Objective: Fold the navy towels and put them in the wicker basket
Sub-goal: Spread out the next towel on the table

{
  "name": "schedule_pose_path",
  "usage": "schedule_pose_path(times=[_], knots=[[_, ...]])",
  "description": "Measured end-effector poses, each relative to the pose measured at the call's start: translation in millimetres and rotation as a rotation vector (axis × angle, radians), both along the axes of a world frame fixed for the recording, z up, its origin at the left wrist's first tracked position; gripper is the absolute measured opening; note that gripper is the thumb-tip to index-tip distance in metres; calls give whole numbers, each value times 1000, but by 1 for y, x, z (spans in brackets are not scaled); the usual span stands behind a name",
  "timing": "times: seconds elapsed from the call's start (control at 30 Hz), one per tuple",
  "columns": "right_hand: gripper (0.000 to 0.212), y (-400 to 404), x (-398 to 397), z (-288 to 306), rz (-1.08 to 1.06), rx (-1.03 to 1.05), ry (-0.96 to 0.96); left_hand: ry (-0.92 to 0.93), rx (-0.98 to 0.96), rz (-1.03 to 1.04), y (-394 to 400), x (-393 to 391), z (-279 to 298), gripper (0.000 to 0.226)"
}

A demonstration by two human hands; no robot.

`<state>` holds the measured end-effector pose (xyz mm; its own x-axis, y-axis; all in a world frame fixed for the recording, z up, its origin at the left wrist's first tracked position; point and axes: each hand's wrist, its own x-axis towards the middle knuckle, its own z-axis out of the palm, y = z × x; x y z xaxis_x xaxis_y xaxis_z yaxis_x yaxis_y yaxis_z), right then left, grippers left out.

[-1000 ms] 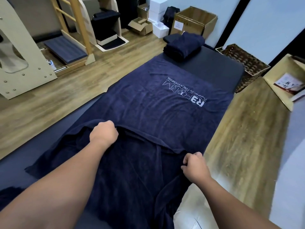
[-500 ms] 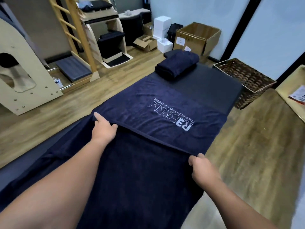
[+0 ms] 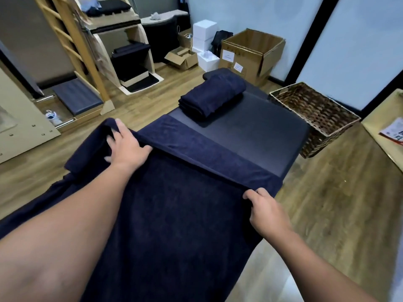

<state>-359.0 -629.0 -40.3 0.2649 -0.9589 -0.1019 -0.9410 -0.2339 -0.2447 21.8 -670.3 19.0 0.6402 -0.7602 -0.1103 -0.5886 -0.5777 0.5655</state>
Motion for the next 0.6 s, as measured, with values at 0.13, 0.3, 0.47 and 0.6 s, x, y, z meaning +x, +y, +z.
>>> schedule_pose_path(times=[0.13,0.3,0.47,0.6], knots=[[49,-55,-13,-6,-22,49,-21,5,34,-72,-75,-15,-17,123],[44,-102,-38,-9,-26,118,71,5,112,-121,-137,-38,-44,123],[41,-143,-62,-19,2,215,37,-57,193,-159,-181,-59,-60,122],[35,-168,-71,-33,61,284,118,-147,408,-206,-192,-80,-76,115]])
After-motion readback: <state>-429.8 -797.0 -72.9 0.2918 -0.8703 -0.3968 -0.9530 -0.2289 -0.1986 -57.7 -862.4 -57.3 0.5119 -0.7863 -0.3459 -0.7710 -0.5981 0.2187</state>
